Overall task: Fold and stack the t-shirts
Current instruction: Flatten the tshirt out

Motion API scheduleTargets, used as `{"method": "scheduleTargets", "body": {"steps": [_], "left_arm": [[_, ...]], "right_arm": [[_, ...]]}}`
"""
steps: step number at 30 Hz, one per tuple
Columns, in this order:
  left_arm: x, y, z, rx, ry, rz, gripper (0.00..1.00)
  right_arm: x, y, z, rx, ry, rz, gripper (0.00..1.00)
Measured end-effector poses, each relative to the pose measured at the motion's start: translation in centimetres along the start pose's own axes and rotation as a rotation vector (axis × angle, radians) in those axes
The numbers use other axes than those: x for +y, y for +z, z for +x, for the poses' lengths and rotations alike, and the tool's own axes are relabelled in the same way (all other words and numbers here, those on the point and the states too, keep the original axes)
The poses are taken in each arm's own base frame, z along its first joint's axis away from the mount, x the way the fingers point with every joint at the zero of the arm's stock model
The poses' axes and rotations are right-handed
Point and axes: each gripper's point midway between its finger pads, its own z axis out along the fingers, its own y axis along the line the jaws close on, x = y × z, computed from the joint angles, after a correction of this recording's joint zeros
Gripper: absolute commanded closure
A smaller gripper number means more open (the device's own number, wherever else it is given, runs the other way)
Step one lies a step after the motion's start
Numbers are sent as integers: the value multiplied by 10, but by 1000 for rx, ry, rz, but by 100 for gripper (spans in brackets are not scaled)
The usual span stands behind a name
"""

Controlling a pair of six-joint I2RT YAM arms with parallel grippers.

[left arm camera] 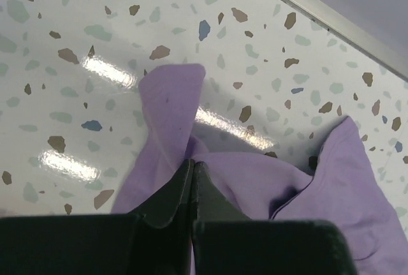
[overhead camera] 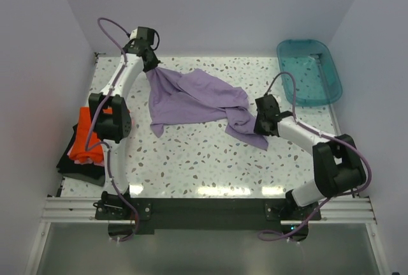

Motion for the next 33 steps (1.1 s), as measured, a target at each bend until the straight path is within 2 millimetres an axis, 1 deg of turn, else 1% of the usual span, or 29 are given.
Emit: {"method": "scheduleTargets", "body": {"steps": [3,5,7,10,12,13,14,18,20,23,27,31,32,33], "left_arm": [[3,1,1,14,23,3,100],[3,3,-1,24,30,16,100],[4,8,-3,29,35,22,100],[9,16,0,42,41,14,100],[13,20,2,51,42,4,100],[15,21,3,56,41,-2,100],[17,21,3,60,41,-6,100],[22,22,0,55,34,-19,100],[23,21,-3,54,30,-20,100],[23,22,-8,45,23,-17,100],[22,25,-9,45,24,-14,100],[16,30,-12,39,37,4,100],[14,31,-14,36,43,15,100],[11,30,-15,35,45,28,100]], "right_arm": [[-6,-6,-10,-26,23,7,98],[-12,-8,-19,-45,40,29,100],[-22,-8,-28,-50,75,44,100],[-47,-7,-42,-59,168,67,100],[-64,-11,-51,-78,230,91,100],[-69,-15,-55,-93,255,95,100],[-72,-20,-59,-108,270,94,100],[-70,-37,-72,-167,300,67,100],[-71,-40,-76,-179,307,67,100],[-82,-38,-80,-168,333,91,100],[-98,-32,-85,-156,380,133,100],[-107,-24,-85,-138,407,158,100],[-111,-22,-84,-132,415,165,99],[-114,-20,-83,-126,421,172,94]]}}
